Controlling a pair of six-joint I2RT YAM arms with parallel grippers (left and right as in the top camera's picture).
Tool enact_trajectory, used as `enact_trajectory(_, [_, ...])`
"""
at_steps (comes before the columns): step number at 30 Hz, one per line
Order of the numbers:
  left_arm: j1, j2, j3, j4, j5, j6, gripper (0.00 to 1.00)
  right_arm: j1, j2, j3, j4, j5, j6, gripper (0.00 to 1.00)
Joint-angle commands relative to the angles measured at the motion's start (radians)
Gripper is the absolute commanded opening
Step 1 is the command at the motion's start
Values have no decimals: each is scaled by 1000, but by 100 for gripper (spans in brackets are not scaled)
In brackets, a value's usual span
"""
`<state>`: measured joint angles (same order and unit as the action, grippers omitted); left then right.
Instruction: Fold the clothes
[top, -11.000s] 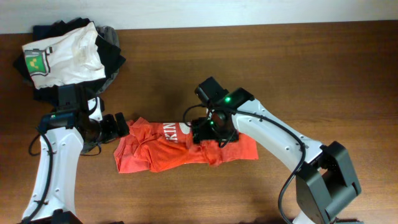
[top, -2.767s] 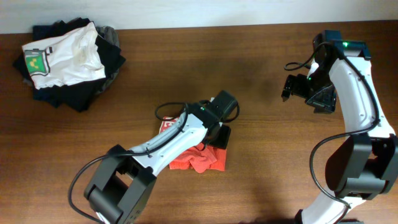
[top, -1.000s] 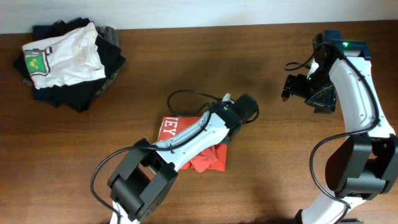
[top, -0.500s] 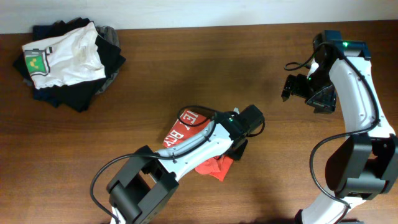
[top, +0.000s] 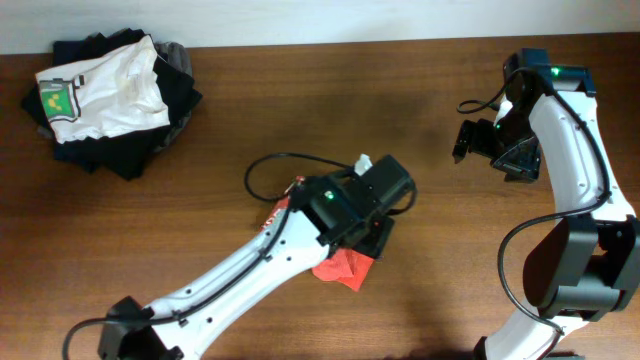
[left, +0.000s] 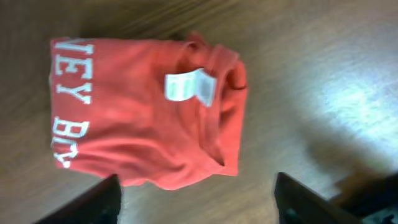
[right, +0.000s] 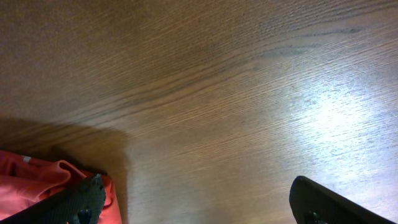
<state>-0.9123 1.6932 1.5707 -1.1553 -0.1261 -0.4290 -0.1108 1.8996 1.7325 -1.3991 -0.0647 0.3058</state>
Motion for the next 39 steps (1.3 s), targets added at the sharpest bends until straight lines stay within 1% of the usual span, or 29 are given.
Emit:
enact_trajectory(1, [30,60,-81,-1,26,-5,68,-1,4,11,0,6,-6,98])
enact_trajectory(2, [29,74,-106,10,43,-7,67,-1,4,11,0,6,-6,98])
enact_trajectory(3, [26,99,-143,31,70,-40,64,-1,4,11,0,6,-6,98])
enact_trajectory(5, [15,164,-207,102,158,-57,53,-1,4,11,0,6,-6,98])
enact_trajectory(8, [3,220,-245,181,256,-56,43,-1,4,11,0,6,-6,98])
enact_trajectory(9, [-9,239,-254,219,299,-56,38,-1,4,11,0,6,-6,98])
enact_trajectory(11, [-33,257,-255,254,344,-56,38,-1,4,11,0,6,-6,98])
enact_trajectory(16, [-114,278,-254,330,401,-57,38,-1,4,11,0,6,-6,98])
enact_trajectory(19, [-147,263,-226,314,401,-57,38,-1,4,11,0,6,-6,98])
enact_trajectory(21, [-152,240,-188,270,393,-56,38,-1,4,11,0,6,-6,98])
enact_trajectory(23, [-143,203,-149,217,349,-56,38,-1,4,11,0,6,-6,98])
enact_trajectory(26, [-96,132,-114,146,185,-57,39,-1,4,11,0,6,-6,98])
enact_trajectory(29, [-10,87,-115,113,9,-57,39,-1,4,11,0,6,-6,98])
enact_trajectory(30, [18,87,-115,113,-17,-56,39,-1,4,11,0,6,-6,98])
enact_trajectory(32, [80,99,-115,129,-21,-56,38,-1,4,11,0,6,-6,99])
enact_trajectory(33, [109,113,-115,146,-17,-56,36,-1,4,11,0,6,-6,98])
enact_trajectory(35, [142,154,-115,198,23,-48,18,-1,4,11,0,6,-6,98])
enact_trajectory(36, [144,183,-115,233,72,-48,14,-1,4,11,0,6,-6,98])
enact_trajectory(37, [143,199,-115,255,105,-48,13,-1,4,11,0,6,-6,98])
enact_trajectory(39, [127,257,-115,306,178,-49,12,-1,4,11,0,6,-6,98])
